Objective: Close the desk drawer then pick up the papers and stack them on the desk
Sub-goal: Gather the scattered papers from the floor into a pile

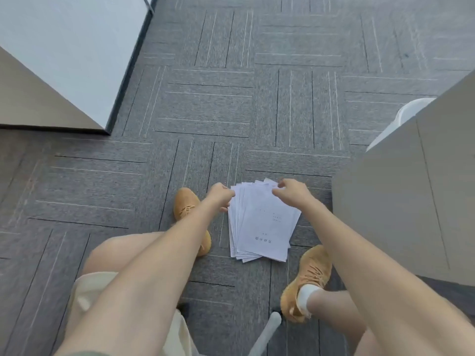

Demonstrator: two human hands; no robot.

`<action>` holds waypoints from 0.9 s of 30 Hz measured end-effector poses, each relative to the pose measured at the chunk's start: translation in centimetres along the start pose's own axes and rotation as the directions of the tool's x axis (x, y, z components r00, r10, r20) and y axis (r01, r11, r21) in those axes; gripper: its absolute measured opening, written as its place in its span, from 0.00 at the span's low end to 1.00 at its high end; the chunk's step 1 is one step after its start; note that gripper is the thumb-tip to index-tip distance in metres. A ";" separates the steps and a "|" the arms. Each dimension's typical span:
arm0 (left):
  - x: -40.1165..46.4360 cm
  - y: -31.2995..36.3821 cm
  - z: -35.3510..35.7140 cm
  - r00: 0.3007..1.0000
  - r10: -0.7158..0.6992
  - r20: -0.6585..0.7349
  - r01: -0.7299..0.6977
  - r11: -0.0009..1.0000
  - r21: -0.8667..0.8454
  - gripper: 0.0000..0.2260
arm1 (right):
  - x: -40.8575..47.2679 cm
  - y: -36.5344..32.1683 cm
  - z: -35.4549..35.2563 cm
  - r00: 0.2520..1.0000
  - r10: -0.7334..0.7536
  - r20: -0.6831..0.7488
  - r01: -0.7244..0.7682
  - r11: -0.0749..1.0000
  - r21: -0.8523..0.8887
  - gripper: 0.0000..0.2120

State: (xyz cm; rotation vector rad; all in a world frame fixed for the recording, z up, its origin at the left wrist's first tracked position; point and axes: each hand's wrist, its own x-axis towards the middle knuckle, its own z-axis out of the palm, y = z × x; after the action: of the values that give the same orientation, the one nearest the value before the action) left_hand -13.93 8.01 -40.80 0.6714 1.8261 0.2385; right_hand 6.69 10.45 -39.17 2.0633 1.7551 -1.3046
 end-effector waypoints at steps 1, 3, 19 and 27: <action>1.8 -0.7 0.4 1.000 -0.019 0.000 0.019 1.000 0.017 0.08 | 1.5 0.8 1.0 0.999 0.032 0.026 -0.033 0.999 0.035 0.21; 5.1 -2.3 1.4 0.999 -0.053 -0.007 0.053 0.997 0.049 0.11 | 4.1 2.3 2.9 0.993 0.077 0.091 -0.085 0.993 0.083 0.23; 20.0 -12.8 7.8 0.953 -0.300 -0.029 0.302 0.952 0.051 0.13 | 17.1 14.6 14.7 0.903 0.409 0.130 -0.429 0.866 0.255 0.24; 23.7 -15.0 10.8 0.948 -0.279 -0.151 0.284 0.959 0.016 0.24 | 20.2 18.6 17.8 0.804 0.595 0.017 -0.536 0.712 0.454 0.18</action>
State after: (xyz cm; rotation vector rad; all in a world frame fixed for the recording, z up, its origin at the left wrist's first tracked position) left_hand -14.04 7.13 -70.88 0.4192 2.0477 0.0648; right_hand 12.44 8.93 -71.32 2.6768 0.7370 -1.4569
